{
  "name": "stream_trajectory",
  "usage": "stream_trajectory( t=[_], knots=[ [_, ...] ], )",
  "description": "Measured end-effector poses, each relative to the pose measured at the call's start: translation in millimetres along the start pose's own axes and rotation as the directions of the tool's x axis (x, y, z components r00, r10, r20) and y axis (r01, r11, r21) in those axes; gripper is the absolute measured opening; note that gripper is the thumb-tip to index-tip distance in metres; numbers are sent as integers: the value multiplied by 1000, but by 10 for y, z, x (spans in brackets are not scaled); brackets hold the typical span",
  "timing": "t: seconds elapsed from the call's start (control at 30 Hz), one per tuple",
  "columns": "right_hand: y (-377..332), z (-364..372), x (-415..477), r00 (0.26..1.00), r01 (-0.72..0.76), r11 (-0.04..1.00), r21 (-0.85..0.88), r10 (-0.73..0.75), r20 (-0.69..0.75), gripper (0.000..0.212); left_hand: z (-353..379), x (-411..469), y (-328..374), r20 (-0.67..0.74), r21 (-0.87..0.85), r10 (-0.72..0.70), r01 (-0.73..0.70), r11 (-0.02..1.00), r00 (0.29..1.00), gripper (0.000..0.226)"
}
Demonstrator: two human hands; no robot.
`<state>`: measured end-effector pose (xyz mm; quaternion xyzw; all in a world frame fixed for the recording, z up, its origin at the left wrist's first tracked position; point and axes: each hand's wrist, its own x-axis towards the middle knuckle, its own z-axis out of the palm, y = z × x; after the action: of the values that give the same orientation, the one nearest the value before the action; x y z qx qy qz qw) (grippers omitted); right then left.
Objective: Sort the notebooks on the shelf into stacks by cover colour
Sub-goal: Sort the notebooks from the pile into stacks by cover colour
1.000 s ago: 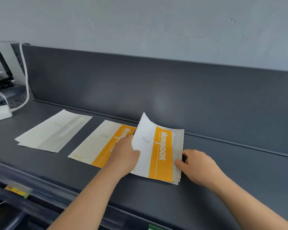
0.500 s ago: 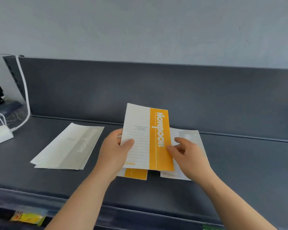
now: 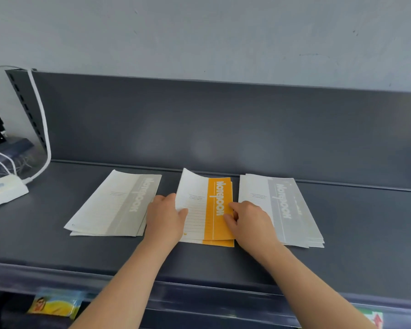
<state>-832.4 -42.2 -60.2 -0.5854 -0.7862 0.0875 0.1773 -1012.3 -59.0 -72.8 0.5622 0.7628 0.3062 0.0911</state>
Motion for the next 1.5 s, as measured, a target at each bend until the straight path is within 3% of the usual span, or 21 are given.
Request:
stream_trajectory(
  t=[0.17,0.27,0.53,0.7,1.0,1.5],
  knots=[
    [-3,30,-13,1000,15,999,-39,-16,-9,33,-16,-4,6,22,64,-9,8,998,1000,29],
    [-6,-13,-23,999,-14,999,28,15,-30,33,-78,-37,56,14,124,17,-19,992,1000,36],
    [280,-362,-220,974,-19,1000,-16,15,-226,34,-234,-215,465,-36,31,258,-257,966,965,41],
    [610,-636,-486,961,-102,994,-33,89,-262,33,-97,-378,855,-16,-20,408,-409,912,913,27],
    [1565,-1120,-1153,917,-281,959,-27,260,-303,39,394,-834,1821,49,-108,577,-570,814,815,36],
    [3686,-2276,-2683,832,-454,889,-67,395,-388,41,1585,-2124,3934,84,-201,705,-681,704,704,36]
  ],
)
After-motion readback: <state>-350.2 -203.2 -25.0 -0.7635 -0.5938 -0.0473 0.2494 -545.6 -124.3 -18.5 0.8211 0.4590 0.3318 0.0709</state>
